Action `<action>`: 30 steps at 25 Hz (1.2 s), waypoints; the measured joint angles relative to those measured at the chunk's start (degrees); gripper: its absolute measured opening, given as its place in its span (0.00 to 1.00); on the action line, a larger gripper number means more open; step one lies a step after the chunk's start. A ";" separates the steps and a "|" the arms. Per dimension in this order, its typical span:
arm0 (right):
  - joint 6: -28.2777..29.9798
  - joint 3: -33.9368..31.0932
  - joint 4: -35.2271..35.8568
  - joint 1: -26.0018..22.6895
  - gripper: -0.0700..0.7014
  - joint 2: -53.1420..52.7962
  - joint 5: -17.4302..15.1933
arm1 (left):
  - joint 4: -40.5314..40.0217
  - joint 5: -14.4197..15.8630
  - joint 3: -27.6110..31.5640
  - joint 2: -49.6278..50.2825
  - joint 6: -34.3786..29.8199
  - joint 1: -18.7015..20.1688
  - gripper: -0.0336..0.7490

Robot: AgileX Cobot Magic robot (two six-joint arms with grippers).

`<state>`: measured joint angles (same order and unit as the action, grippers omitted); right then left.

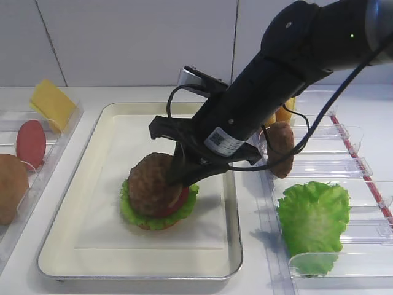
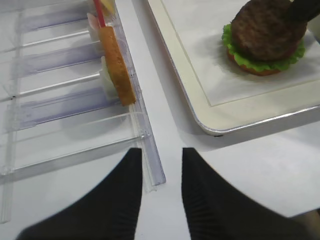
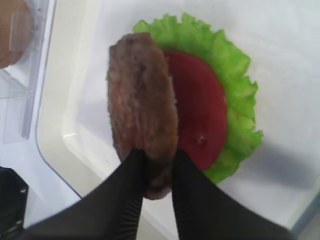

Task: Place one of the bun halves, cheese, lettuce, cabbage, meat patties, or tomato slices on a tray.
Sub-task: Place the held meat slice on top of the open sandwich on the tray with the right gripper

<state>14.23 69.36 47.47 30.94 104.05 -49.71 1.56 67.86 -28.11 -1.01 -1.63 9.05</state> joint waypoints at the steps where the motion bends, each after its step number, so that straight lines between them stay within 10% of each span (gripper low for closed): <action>1: -0.10 0.00 -0.55 0.00 0.33 0.00 0.14 | 0.00 0.00 0.00 0.00 0.00 0.00 0.31; 12: -3.69 1.67 -8.02 0.00 0.72 0.11 -0.23 | 0.00 0.00 0.00 0.00 0.00 0.00 0.31; 23: -22.91 18.02 -30.90 0.00 0.71 -0.33 -19.06 | 0.00 0.00 0.00 0.00 0.00 0.00 0.31; 30: -25.07 22.11 -38.35 0.00 0.68 -1.47 -20.66 | 0.00 0.00 0.00 0.00 0.00 0.00 0.31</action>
<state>-10.84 91.47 9.13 30.94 102.58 -70.37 1.56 67.86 -28.11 -1.01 -1.63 9.05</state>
